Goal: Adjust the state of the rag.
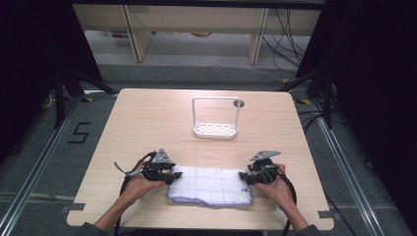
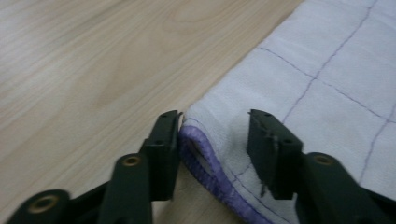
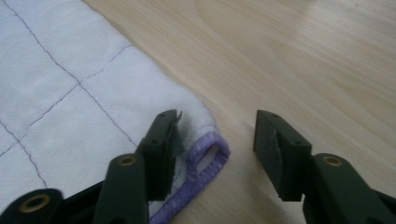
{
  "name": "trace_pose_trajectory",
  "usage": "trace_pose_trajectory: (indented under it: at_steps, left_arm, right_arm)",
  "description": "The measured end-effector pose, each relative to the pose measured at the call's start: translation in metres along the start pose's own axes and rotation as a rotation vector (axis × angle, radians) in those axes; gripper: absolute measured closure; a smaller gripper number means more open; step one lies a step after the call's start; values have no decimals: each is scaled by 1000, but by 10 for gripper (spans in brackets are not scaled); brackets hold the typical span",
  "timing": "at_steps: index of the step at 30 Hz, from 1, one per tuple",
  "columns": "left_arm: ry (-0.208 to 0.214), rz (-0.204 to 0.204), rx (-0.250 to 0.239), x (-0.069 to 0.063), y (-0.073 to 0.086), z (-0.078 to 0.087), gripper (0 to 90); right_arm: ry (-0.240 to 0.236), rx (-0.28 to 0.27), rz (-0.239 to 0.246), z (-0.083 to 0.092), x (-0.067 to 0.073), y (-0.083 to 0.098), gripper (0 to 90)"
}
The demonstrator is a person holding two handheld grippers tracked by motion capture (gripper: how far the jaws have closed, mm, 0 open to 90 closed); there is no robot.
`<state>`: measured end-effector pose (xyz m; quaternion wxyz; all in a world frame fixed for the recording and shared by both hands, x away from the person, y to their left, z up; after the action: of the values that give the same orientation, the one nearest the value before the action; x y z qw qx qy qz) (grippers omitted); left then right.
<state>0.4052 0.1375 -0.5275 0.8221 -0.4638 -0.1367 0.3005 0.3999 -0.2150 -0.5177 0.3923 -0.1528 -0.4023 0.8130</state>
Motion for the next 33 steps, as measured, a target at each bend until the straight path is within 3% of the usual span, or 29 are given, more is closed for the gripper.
trace_pose_trajectory:
  at_steps: [3,7,9,10,13,14,15,17,20,24,25,26,28,30,32,33]
  left_arm:
    - [31,-31,2,-3,0,1,702]
    - [11,-50,-16,-6,2,2,770]
    - [-2,-41,-18,-8,3,4,789]
    - [6,-64,-13,-9,4,7,795]
    - [-7,-52,-30,-14,9,11,805]
    - [-8,-66,-26,-15,10,13,807]
    - [-8,-64,-28,-18,11,15,808]
    - [-1,-78,-23,-24,14,21,810]
    - [0,-69,-29,-32,19,27,811]
    - [13,-80,-33,-49,27,35,810]
    - [12,-69,-33,-53,28,36,810]
    - [16,-94,-27,-57,28,39,810]
    - [26,-89,-39,-68,29,40,810]
    - [45,-118,-30,-77,29,42,809]
    - [49,-133,-45,-86,29,42,809]
    - [50,-129,-39,-91,29,41,810]
  right_arm:
    - [-17,0,6,0,1,-1,621]
    - [-41,3,9,-1,1,-2,726]
    - [-41,-23,22,-3,0,-3,771]
    - [-56,-8,15,-2,0,-4,796]
    - [-50,-10,39,-2,-2,-8,846]
    - [-49,-5,27,-3,-1,-9,850]
    - [-43,-21,60,-5,-3,-10,855]
    - [-56,8,56,-4,-2,-14,859]
    - [-58,1,77,-11,-4,-20,861]
    - [-72,9,124,-27,-7,-33,861]
    - [-77,21,126,-32,-8,-37,861]
    - [-86,30,128,-35,-9,-42,861]
    - [-102,34,109,-47,-11,-54,860]
    - [-130,46,144,-56,-13,-63,860]
    - [-130,94,157,-66,-11,-73,860]
    - [-144,101,193,-70,-11,-77,860]
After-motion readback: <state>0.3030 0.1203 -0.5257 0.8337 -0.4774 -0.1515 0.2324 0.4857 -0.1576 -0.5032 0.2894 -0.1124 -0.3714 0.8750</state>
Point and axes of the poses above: each handheld gripper's, and its own axes: z roughly backward along the jaws, y roughly out of its underside, x roughly to its left, the point moved 2 cm from there along -z, roughly forward along the jaws, and after that the axes turned 11 degrees about -x, right-handed, at the moved point
